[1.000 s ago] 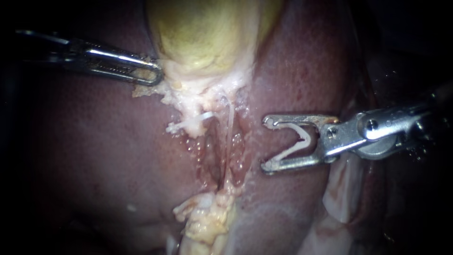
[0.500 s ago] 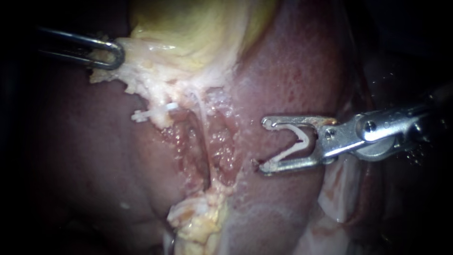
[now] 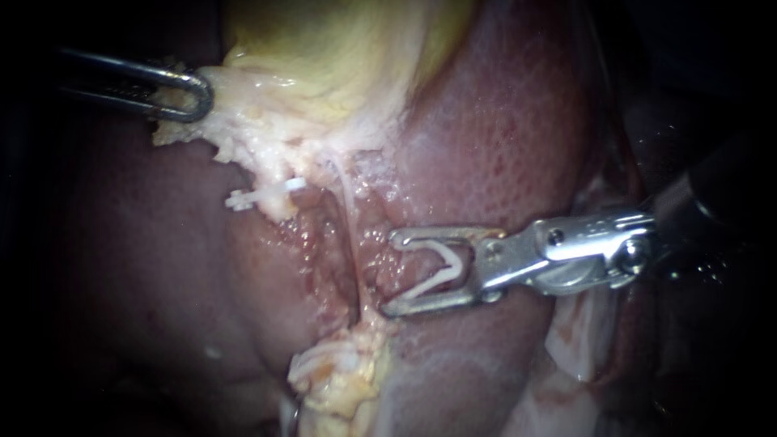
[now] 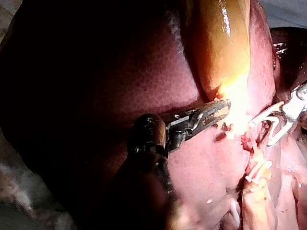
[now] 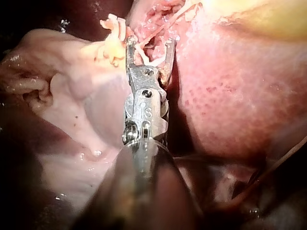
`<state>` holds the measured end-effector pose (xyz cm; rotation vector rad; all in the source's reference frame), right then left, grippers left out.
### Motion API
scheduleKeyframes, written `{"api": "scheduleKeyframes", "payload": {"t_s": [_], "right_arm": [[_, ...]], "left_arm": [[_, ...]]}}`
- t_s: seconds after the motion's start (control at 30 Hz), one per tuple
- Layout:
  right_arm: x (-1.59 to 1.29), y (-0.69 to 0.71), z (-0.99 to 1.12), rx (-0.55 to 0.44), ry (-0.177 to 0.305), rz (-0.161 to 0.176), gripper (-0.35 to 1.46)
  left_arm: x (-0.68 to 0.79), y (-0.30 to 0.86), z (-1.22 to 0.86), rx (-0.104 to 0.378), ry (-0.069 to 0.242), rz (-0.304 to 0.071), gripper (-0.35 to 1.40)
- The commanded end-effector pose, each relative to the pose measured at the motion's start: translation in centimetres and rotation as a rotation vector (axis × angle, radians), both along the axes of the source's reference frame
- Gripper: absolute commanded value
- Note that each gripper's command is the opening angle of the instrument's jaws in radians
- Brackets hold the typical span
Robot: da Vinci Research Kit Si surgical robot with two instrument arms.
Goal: Clipping first clip right tube
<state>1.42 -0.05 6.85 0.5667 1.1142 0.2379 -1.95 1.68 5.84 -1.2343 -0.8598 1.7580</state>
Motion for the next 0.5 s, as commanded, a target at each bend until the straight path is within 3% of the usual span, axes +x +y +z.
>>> {"api": "scheduleKeyframes", "payload": {"t_s": [0.03, 0.3, 0.5], "right_arm": [[0.04, -0.02, 0.04, 0.01, 0.008, -0.006, 0.49], [0.35, -0.16, 0.35, 0.1, 0.077, 0.013, 0.49], [0.34, -0.25, 0.33, 0.199, 0.215, 0.03, 0.49]], "left_arm": [[0.0, 0.0, 0.0, 0.0, 0.0, 0.0, -0.35], [0.0, -0.01, 0.01, -0.001, 0.001, 0.0, -0.35], [0.0, -0.01, 0.01, -0.001, 0.001, 0.0, -0.35]]}}
